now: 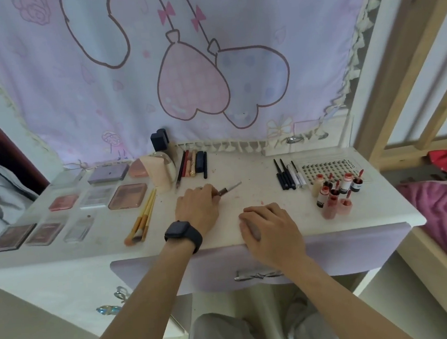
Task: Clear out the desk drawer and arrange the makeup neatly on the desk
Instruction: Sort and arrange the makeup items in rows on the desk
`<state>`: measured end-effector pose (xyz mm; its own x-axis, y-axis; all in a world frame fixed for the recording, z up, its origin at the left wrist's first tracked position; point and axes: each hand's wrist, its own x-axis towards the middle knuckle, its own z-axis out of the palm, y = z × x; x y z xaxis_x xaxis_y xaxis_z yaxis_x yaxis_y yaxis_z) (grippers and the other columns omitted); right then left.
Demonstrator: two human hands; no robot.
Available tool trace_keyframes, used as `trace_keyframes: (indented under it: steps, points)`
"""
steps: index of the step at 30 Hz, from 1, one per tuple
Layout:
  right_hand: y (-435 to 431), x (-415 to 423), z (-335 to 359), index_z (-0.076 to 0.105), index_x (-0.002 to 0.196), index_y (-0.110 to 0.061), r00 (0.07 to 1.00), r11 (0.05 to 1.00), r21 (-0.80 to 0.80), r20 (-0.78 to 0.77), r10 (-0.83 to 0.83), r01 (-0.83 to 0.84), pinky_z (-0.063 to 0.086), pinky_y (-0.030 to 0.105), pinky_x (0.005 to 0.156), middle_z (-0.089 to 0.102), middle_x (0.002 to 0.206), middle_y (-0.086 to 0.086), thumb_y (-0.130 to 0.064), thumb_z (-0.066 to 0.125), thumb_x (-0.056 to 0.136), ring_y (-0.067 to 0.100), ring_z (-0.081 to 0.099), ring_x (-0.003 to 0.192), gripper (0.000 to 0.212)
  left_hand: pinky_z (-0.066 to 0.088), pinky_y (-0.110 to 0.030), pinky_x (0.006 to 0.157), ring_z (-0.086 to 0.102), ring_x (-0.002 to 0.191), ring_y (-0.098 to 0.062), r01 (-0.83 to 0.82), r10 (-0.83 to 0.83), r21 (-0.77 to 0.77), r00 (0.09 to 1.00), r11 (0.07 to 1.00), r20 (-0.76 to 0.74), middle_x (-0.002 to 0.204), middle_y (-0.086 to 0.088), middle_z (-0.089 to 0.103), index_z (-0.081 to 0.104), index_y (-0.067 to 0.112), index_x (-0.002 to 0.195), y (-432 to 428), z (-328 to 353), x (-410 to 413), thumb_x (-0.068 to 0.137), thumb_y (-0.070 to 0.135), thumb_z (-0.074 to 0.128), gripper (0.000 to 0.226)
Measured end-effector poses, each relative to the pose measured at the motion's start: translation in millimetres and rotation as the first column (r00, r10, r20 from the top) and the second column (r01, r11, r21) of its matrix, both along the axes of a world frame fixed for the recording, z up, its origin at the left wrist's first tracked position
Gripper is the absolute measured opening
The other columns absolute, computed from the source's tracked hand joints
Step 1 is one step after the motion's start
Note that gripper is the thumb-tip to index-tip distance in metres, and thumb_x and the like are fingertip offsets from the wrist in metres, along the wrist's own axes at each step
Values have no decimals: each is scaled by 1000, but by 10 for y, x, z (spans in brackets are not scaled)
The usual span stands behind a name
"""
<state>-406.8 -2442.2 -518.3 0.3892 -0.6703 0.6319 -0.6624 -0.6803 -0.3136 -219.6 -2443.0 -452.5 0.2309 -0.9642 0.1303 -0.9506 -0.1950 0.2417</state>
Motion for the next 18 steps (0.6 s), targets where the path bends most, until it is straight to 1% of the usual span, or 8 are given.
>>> trace_keyframes:
  steps: [2, 4, 7, 9, 11, 13, 15, 18]
  points:
    - [22, -18, 81, 75, 103, -22, 996, 986, 162, 88, 14, -28, 54, 35, 82, 73, 104, -12, -40, 60, 92, 16, 62, 98, 26, 46, -40, 84, 57, 96, -23, 62, -70, -92, 994, 994, -85, 107, -1, 66, 60, 22, 120, 190, 3, -81, 104, 32, 46, 23]
    - [51, -59, 197, 71, 103, -28, 971, 928, 364, 237, -17, -72, 50, 27, 81, 68, 98, -20, -55, 49, 93, 6, 59, 94, 35, 47, -42, 83, 57, 94, -23, 127, -157, -202, 977, 971, -143, 108, -1, 65, 60, 20, 119, 404, 12, -186, 103, 28, 50, 21]
    - [146, -152, 352, 63, 87, -32, 878, 863, 476, 471, -89, -168, 41, 13, 63, 66, 78, -14, -67, 41, 91, 5, 59, 73, 42, 49, -41, 74, 58, 83, -23, 209, -270, -325, 950, 922, -155, 103, -2, 63, 62, 16, 117, 692, 10, -346, 101, 23, 55, 19]
    - [232, -216, 411, 61, 75, -27, 814, 824, 519, 566, -130, -229, 39, 11, 55, 65, 68, -7, -63, 45, 94, 3, 54, 57, 44, 47, -35, 69, 56, 75, -21, 266, -323, -366, 941, 892, -104, 101, -2, 64, 65, 15, 115, 833, -6, -434, 100, 20, 58, 17]
    - [318, -304, 429, 54, 63, -22, 802, 793, 558, 575, -160, -243, 37, 12, 51, 56, 58, 0, -54, 50, 100, 5, 45, 51, 49, 44, -31, 69, 57, 73, -20, 316, -363, -403, 931, 859, -42, 100, -2, 65, 66, 14, 112, 946, -30, -514, 99, 18, 59, 16]
    - [398, -401, 454, 45, 56, -23, 800, 759, 595, 575, -172, -264, 32, 15, 50, 44, 51, -5, -50, 51, 102, 9, 38, 50, 53, 46, -31, 70, 59, 75, -20, 353, -384, -438, 923, 827, 19, 100, 0, 66, 67, 15, 111, 1019, -44, -584, 99, 21, 57, 16]
    - [479, -486, 464, 37, 53, -23, 808, 730, 626, 562, -178, -275, 27, 16, 48, 34, 50, -6, -51, 50, 101, 10, 31, 50, 57, 48, -32, 68, 59, 77, -20, 381, -392, -470, 916, 796, 80, 99, 0, 66, 67, 15, 109, 1059, -52, -637, 101, 26, 48, 24]
    - [588, -572, 459, 35, 54, -23, 812, 676, 691, 533, -238, -255, 27, 18, 46, 29, 53, -2, -52, 51, 100, 13, 28, 50, 57, 48, -33, 58, 58, 70, -21, 433, -406, -479, 899, 764, 166, 90, -2, 65, 66, 12, 105, 1098, -77, -717, 102, 28, 40, 31]
